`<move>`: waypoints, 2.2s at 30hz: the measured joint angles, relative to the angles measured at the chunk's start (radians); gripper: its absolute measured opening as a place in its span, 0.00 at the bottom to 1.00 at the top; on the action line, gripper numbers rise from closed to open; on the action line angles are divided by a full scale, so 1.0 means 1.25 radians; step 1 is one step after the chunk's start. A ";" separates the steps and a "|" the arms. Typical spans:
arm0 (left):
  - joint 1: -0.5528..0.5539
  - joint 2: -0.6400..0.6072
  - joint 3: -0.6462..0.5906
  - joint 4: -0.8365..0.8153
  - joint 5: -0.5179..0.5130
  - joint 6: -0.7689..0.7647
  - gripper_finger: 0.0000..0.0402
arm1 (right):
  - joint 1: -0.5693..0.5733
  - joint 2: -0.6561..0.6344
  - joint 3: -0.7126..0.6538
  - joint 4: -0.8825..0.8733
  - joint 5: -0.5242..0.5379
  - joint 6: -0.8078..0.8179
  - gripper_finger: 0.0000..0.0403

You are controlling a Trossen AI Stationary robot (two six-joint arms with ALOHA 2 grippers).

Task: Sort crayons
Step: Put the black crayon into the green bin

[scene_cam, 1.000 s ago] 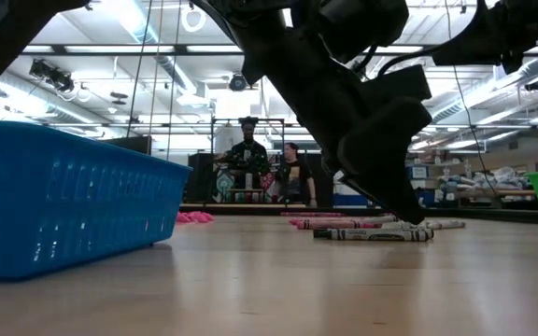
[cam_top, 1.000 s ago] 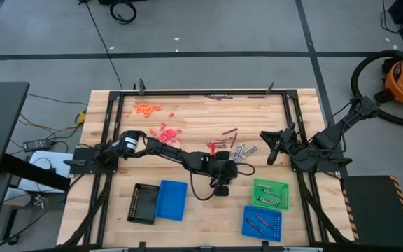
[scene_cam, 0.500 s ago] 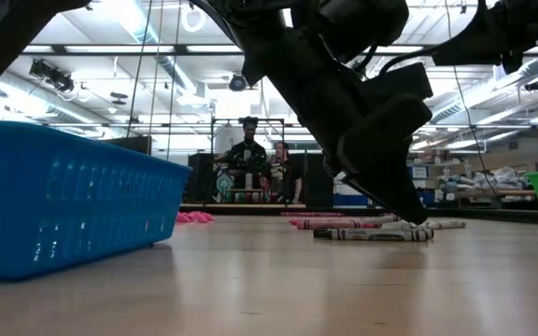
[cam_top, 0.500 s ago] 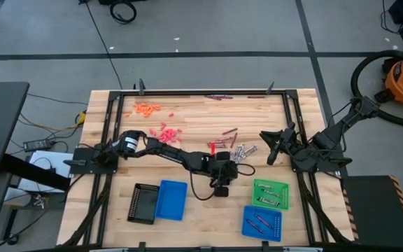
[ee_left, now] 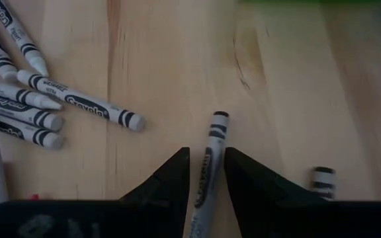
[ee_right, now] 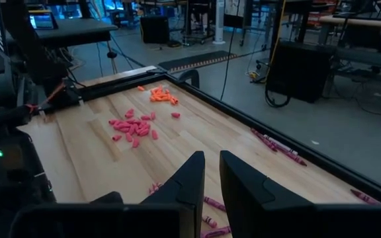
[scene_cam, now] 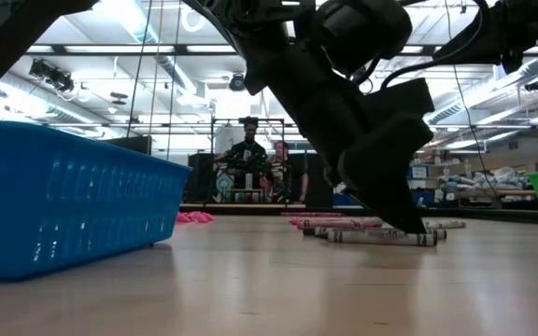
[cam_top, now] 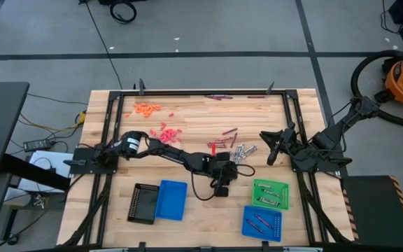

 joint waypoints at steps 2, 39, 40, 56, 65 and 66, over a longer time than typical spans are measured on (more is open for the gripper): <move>0.003 0.000 0.000 -0.001 0.003 0.007 0.27 | 0.000 0.000 0.000 0.000 0.000 0.000 0.14; -0.121 -0.110 -0.004 0.122 -0.122 0.208 0.04 | 0.000 0.059 0.000 0.144 -0.118 -0.029 0.14; -0.121 -0.107 -0.003 0.160 -0.122 0.219 0.04 | 0.001 0.059 0.000 0.152 -0.115 -0.035 0.14; -0.062 0.004 0.064 0.449 0.026 0.127 0.04 | 0.038 0.044 0.000 0.164 -0.014 -0.104 0.14; -0.039 0.147 0.338 0.253 0.088 0.126 0.05 | 0.044 0.045 0.000 0.162 0.016 -0.163 0.10; -0.038 0.163 0.367 0.236 0.100 0.123 0.05 | 0.044 0.044 0.000 0.162 0.021 -0.167 0.09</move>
